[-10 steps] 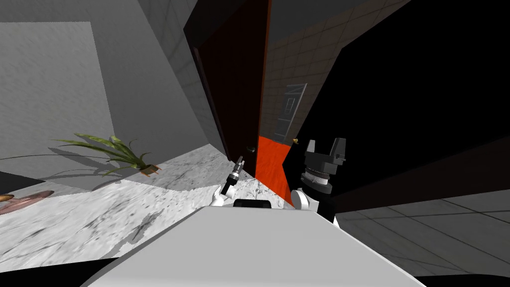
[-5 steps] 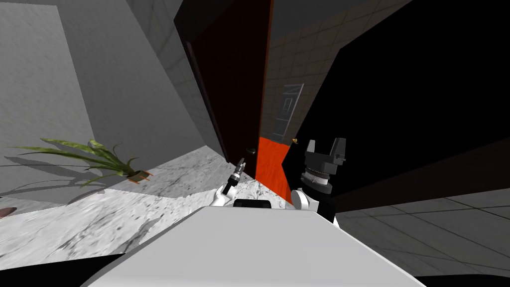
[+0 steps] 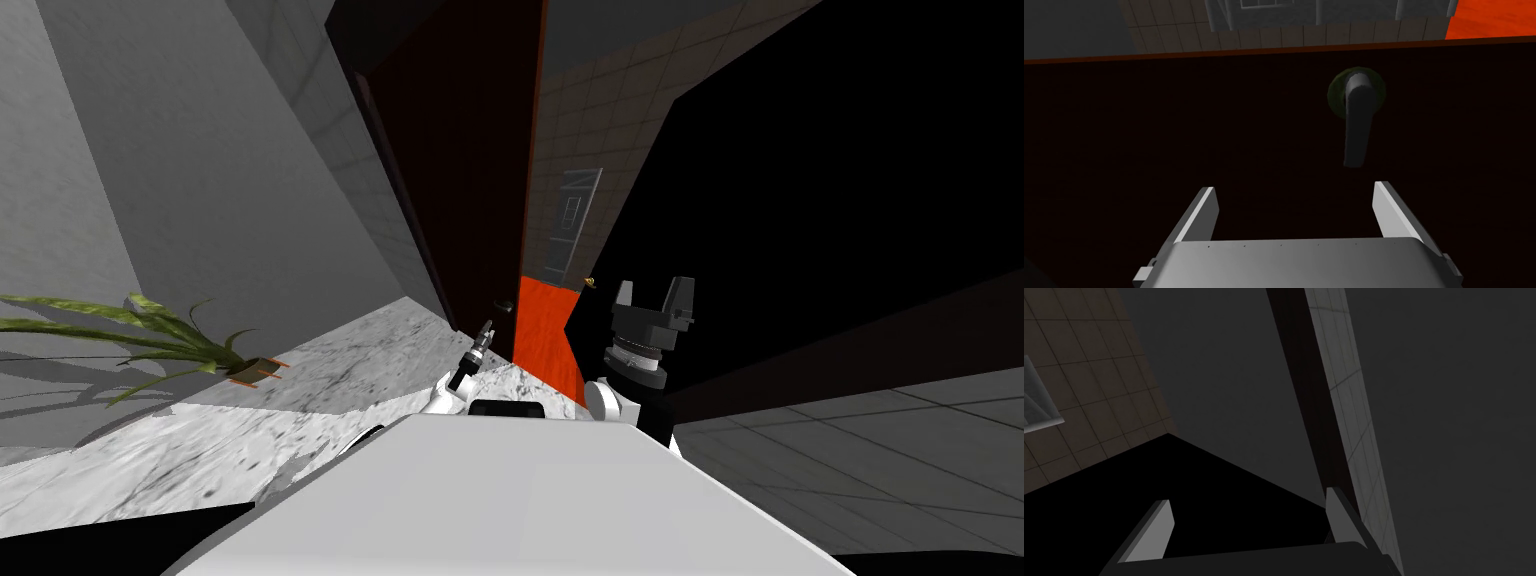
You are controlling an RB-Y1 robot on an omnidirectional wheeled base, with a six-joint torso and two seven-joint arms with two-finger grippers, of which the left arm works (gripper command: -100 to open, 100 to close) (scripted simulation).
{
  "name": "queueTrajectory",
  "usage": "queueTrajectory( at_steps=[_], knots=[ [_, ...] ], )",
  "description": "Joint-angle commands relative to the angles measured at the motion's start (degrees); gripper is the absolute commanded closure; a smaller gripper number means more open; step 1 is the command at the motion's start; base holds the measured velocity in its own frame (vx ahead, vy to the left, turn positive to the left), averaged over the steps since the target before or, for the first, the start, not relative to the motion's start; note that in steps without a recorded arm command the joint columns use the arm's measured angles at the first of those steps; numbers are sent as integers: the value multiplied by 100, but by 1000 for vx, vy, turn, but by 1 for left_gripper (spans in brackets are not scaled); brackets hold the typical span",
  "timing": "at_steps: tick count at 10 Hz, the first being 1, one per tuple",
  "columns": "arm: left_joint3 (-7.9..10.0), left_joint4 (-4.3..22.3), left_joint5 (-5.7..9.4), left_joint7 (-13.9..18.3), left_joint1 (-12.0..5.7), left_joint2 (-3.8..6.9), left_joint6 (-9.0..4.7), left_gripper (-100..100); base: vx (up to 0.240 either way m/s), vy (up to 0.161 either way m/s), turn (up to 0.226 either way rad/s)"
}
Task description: Push the door open
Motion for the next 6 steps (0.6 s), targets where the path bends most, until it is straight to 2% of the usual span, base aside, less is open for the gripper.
queueTrajectory(
  at_steps=[1,2,6],
  knots=[
    [-66,262,20,7,-82,-11,-49,-100,81,119,-102],
    [-117,467,39,18,-165,-16,-71,-100,87,107,-134],
    [-210,848,74,38,-321,-25,-113,-100,53,67,-66]
  ],
)
